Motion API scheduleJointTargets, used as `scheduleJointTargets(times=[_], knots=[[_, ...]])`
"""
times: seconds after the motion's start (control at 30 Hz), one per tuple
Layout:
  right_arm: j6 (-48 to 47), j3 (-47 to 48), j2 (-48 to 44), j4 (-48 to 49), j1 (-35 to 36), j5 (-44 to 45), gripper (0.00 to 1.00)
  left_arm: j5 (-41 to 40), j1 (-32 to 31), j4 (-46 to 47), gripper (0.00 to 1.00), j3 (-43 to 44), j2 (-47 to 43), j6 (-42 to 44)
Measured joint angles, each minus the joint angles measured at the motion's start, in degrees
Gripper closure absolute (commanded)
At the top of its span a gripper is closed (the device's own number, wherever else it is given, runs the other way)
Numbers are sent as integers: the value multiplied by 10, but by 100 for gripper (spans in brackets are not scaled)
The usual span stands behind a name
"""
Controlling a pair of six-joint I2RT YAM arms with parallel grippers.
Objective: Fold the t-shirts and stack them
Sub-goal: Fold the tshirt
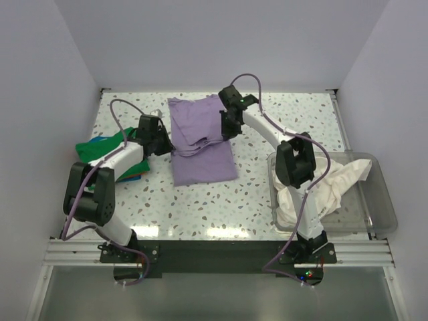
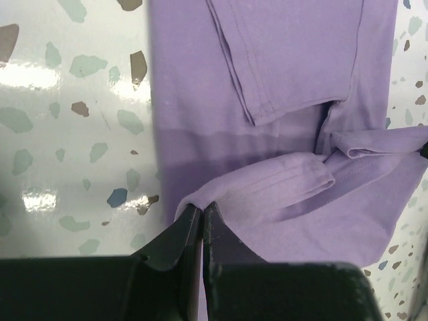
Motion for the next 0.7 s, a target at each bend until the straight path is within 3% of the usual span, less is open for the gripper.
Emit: scheduleJointTargets(times=[0.33, 0.37, 0.4, 0.43, 0.47, 0.5, 0.57, 0.7], knots=[[-7, 39, 35, -8, -12, -1, 100, 22, 6, 22, 100, 26, 54, 12], [-8, 42, 41, -8, -13, -2, 97, 22, 7, 21, 96, 30, 59, 13], [-10, 46, 46, -7, -14, -4, 90, 22, 7, 21, 86, 35, 63, 13], [-12, 52, 53, -8, -14, -7, 79, 21, 8, 21, 62, 40, 66, 14], [-13, 57, 59, -7, -15, -15, 54, 19, 8, 21, 53, 44, 69, 21], [-13, 64, 65, -7, -16, -20, 46, 16, 8, 20, 42, 50, 70, 24], [-24, 74, 71, -5, -19, -33, 36, 7, 8, 19, 39, 60, 71, 26], [-37, 71, 66, 12, -21, -49, 33, -4, 10, 20, 37, 65, 56, 31]])
